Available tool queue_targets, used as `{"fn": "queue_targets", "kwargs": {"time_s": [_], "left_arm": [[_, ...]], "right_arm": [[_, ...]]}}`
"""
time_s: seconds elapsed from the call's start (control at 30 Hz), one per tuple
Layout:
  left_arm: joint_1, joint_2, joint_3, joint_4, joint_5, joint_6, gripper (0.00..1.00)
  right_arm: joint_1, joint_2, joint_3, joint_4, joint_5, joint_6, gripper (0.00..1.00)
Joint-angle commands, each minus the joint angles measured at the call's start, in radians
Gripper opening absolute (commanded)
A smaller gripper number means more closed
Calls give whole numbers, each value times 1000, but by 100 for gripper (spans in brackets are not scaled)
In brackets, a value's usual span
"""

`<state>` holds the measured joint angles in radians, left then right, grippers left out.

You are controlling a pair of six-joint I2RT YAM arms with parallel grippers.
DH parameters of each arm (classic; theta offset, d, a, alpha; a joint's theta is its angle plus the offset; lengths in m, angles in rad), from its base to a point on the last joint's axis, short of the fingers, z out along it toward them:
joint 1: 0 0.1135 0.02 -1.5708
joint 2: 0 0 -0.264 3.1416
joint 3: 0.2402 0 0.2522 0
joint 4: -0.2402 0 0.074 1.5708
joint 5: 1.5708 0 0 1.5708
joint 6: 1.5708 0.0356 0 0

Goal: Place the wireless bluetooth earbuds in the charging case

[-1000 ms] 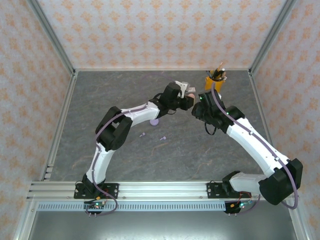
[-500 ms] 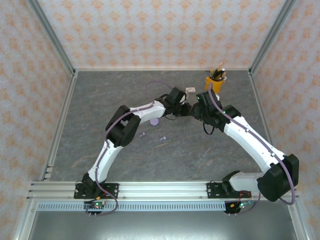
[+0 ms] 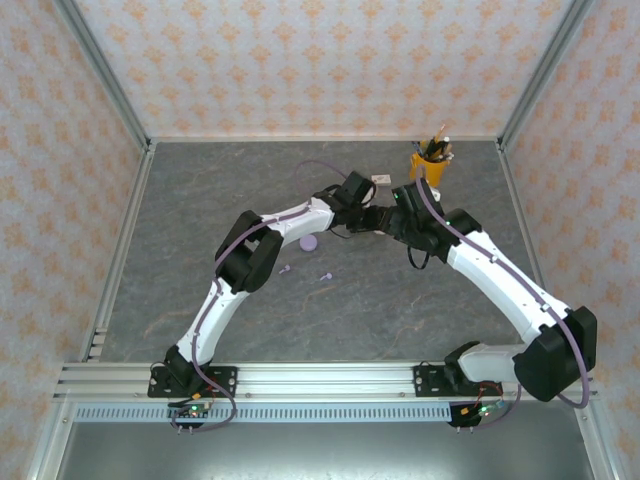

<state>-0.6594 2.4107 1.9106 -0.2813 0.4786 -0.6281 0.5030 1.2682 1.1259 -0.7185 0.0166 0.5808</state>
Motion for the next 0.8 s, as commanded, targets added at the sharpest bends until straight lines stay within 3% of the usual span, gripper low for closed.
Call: {"fn": "queue_targets", "kwargs": {"time_s": [0.0, 0.2, 0.4, 0.67, 0.77], "left_arm": [[20, -35, 4, -58, -43, 25, 70], [59, -231, -128, -4, -82, 76, 80], [143, -521, -333, 53, -155, 141, 82], [250, -792, -509, 48, -247, 171, 98], [271, -863, -565, 44, -304, 182, 100]], "right_arm": [[-4, -45, 43, -29, 42, -11, 57], [-4, -80, 34, -1, 21, 4, 60], [-4, -34, 30, 36, -51, -7, 61], [36, 188, 141, 95, -206, -181, 65], [64, 310, 218, 93, -239, -241, 65]]}}
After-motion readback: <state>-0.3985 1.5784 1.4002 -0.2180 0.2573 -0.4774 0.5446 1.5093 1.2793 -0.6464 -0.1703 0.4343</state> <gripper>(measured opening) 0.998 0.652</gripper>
